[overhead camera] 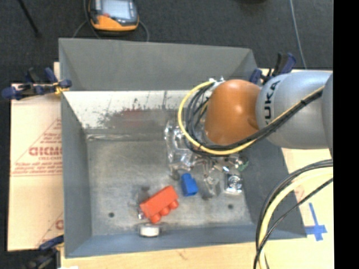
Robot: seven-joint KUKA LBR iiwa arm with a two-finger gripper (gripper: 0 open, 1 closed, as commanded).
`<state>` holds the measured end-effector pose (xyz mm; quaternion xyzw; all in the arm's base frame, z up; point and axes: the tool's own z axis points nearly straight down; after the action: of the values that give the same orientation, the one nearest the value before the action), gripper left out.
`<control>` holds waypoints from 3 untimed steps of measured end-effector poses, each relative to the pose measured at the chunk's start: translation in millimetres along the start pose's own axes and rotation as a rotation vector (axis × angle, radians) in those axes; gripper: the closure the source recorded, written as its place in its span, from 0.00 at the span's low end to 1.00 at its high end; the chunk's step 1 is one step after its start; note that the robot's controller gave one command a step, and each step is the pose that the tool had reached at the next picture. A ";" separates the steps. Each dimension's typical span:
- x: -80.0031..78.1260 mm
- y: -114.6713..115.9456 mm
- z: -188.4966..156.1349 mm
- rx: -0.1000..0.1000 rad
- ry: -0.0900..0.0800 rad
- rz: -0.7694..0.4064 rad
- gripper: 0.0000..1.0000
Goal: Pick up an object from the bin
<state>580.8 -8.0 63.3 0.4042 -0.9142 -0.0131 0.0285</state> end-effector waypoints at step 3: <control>14.5 55.4 -3.7 0.053 -0.034 -0.340 0.00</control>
Offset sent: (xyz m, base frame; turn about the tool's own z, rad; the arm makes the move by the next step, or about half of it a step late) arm 0.0000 0.0000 0.0000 0.0000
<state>530.4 18.6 70.2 0.5532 -0.8331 -0.0006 -0.0001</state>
